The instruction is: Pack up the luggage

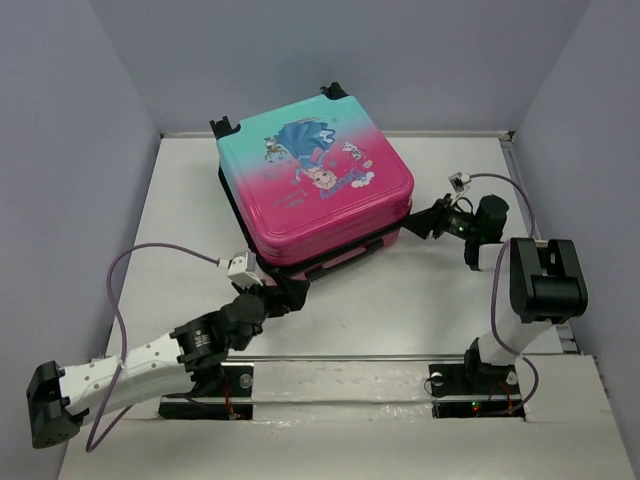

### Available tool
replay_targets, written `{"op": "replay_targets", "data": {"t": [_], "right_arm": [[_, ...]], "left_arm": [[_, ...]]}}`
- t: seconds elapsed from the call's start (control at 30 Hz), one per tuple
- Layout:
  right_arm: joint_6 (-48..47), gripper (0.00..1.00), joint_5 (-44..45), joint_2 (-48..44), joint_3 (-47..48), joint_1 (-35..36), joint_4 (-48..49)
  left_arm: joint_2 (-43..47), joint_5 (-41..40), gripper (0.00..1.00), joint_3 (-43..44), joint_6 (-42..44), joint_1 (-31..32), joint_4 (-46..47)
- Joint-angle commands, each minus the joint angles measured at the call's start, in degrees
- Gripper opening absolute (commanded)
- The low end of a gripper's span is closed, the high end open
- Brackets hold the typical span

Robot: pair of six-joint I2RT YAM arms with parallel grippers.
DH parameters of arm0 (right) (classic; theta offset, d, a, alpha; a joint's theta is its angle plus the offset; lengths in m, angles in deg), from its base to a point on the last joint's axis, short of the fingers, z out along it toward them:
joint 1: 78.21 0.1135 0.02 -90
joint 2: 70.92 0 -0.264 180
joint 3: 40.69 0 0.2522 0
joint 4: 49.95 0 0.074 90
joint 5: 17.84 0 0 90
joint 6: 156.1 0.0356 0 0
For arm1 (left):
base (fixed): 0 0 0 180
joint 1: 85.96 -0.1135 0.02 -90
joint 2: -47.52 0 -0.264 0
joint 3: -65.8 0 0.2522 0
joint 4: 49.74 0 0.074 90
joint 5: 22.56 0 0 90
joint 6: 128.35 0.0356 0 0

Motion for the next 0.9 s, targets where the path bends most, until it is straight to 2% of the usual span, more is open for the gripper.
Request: {"op": "replay_targets", "data": {"t": [0.0,0.17,0.23,0.37,0.4,0.43,0.53,0.7,0.77,0.87], "right_arm": [[6.1,0.64,-2.1,3.2,-2.7,-0.1,15.6],[10.1,0.60,-2.5,6.2,-5.2,-0.1,24.5],[11.1,0.57,-2.8,7.1,-5.0,0.5,25.6],[13.7,0.50,-3.1,8.8,-4.7,0.5,28.9],[14.3,0.46,-3.2,9.1,-4.6,0.5,29.6],[15.1,0.44,-3.2,9.5,-4.6,0.5,30.8],[15.4,0.39,-3.2,9.6,-5.3,1.0,31.2],[15.3,0.65,-2.6,7.9,-6.9,1.0,30.9],[14.9,0.65,-2.5,7.8,-6.9,1.0,30.4],[14.9,0.59,-2.5,8.8,-5.5,1.0,29.7]], "left_arm": [[5.7,0.8,0.99,5.4,-0.4,-2.0,-11.2],[2.6,1.4,0.99,14.4,3.9,-7.5,-15.5],[0.5,4.7,0.99,17.4,6.4,-11.5,-14.2],[-6.0,17.6,0.99,20.4,12.6,-22.9,-9.8],[-6.8,24.1,0.99,20.6,13.9,-25.8,-9.0],[-7.8,27.4,0.99,20.4,14.3,-31.3,-7.6],[-8.3,35.9,0.99,19.6,16.2,-37.2,-7.3],[-8.2,38.5,0.99,19.0,16.7,-38.5,-8.0],[-9.1,39.0,0.99,18.5,16.5,-38.8,-7.5],[-8.7,38.5,0.99,18.0,16.4,-39.0,-7.9]]}}
